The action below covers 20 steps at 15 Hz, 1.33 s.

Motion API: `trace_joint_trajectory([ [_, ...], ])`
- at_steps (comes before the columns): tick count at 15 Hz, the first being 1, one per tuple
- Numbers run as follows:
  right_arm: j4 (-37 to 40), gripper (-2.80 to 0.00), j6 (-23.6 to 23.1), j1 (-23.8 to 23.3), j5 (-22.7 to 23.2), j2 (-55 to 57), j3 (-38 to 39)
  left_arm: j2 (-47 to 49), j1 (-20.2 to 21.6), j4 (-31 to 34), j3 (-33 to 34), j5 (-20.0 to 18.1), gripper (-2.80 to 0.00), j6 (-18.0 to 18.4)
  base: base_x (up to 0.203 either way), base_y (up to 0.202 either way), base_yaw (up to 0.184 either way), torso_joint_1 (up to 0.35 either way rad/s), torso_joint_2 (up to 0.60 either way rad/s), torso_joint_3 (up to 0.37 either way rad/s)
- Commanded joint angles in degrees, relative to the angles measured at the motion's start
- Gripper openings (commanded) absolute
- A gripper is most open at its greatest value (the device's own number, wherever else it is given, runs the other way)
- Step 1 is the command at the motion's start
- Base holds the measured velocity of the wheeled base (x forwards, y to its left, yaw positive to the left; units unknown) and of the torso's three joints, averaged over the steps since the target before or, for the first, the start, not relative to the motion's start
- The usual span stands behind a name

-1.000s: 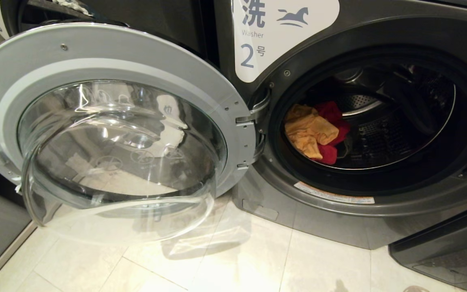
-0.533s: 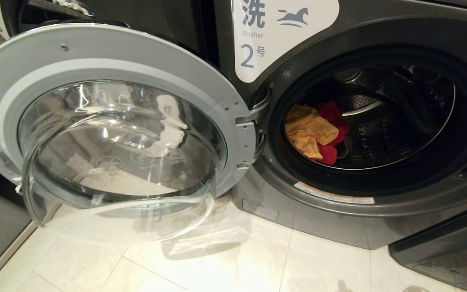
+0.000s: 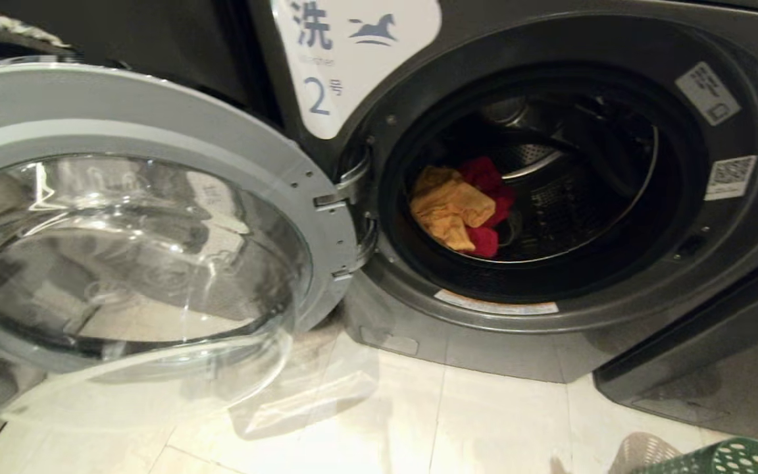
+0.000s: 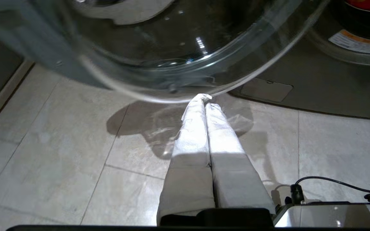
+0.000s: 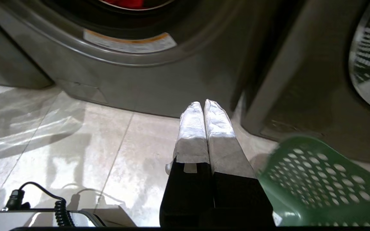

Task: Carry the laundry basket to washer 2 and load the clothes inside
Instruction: Close the washing machine door with the left hand

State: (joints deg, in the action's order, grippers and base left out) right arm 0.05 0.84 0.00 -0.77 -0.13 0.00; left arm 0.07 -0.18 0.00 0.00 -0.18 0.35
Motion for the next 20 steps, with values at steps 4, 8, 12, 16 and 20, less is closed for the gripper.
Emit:
trace_joint_trajectory([
  [4, 0.0, -2.8, -0.2, 0.0, 0.1, 0.2, 0.0, 0.0, 0.0, 0.0, 0.0, 0.1, -2.8, 0.0, -0.002, 0.004, -0.122, 0.002, 0.0, 0.004],
  [8, 0.0, -2.8, 0.0, 0.0, -0.1, 0.2, 0.0, 0.0, 0.0, 0.0, 0.0, 0.0, -2.8, 0.0, 0.0, 0.0, 0.0, 0.0, 0.0, 0.0],
  [12, 0.0, -2.8, 0.0, 0.0, -0.2, 0.2, 0.0, 0.0, 0.0, -0.1, 0.0, 0.0, -2.8, 0.0, -0.059, 0.0, 0.001, 0.005, 0.0, 0.001],
  [16, 0.0, -2.8, -0.1, 0.0, -0.2, 0.2, 0.0, 0.0, 0.0, -0.1, 0.0, 0.0, -2.8, 0.0, -0.197, 0.0, 0.001, 0.002, 0.0, 0.001],
  [20, 0.0, -2.8, -0.1, 0.0, -0.1, 0.2, 0.0, 0.0, 0.0, -0.1, 0.0, 0.0, -2.8, 0.0, -0.193, 0.0, 0.001, 0.005, 0.0, 0.002],
])
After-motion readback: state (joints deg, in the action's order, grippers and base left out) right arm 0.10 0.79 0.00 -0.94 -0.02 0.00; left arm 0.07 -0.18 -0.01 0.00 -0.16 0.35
